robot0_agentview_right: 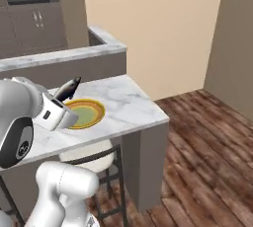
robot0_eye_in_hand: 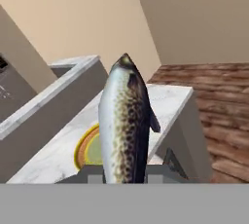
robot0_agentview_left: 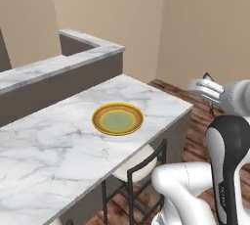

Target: Take the cheese, fish, and squash from the fridge and place them on the plate on the dining counter to create an appetizer plate.

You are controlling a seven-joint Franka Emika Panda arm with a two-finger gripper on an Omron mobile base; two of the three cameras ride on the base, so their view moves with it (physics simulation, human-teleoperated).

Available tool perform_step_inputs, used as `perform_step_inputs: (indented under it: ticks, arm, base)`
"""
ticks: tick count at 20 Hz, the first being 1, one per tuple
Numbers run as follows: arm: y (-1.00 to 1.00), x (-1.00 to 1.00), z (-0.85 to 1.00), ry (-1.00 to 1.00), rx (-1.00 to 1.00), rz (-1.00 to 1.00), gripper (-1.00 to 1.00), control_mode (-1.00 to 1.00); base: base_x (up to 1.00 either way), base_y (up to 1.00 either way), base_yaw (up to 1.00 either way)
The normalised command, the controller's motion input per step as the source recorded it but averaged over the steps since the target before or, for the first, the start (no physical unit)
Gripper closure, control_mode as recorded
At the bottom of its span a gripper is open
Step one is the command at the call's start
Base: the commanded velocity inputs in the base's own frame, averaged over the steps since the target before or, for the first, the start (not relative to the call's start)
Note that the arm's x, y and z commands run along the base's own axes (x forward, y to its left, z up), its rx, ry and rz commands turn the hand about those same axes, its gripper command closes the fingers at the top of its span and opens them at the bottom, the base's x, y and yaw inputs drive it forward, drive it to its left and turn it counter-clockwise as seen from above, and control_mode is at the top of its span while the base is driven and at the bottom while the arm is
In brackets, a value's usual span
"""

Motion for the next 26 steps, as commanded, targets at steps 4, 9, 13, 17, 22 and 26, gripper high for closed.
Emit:
perform_step_inputs:
  ticks: [4,9,13,17,22,26]
  arm:
    - [0.00,0.00,0.00,0.00,0.00,0.00,1.00,1.00]
    - [0.00,0.00,0.00,0.00,0.00,0.00,1.00,1.00]
    - [0.00,0.00,0.00,0.00,0.00,0.00,1.00,1.00]
    - [0.00,0.00,0.00,0.00,0.00,0.00,1.00,1.00]
    - [0.00,0.00,0.00,0.00,0.00,0.00,1.00,1.00]
    - [-0.05,0.16,-0.03,0.00,0.00,0.01,1.00,-1.00]
  base:
    - [0.90,-0.03,0.69]
    - [0.87,-0.04,0.71]
    - [0.81,-0.13,0.70]
    - [0.84,-0.21,0.68]
    - [0.99,-0.04,0.49]
    - [0.58,-0.05,0.15]
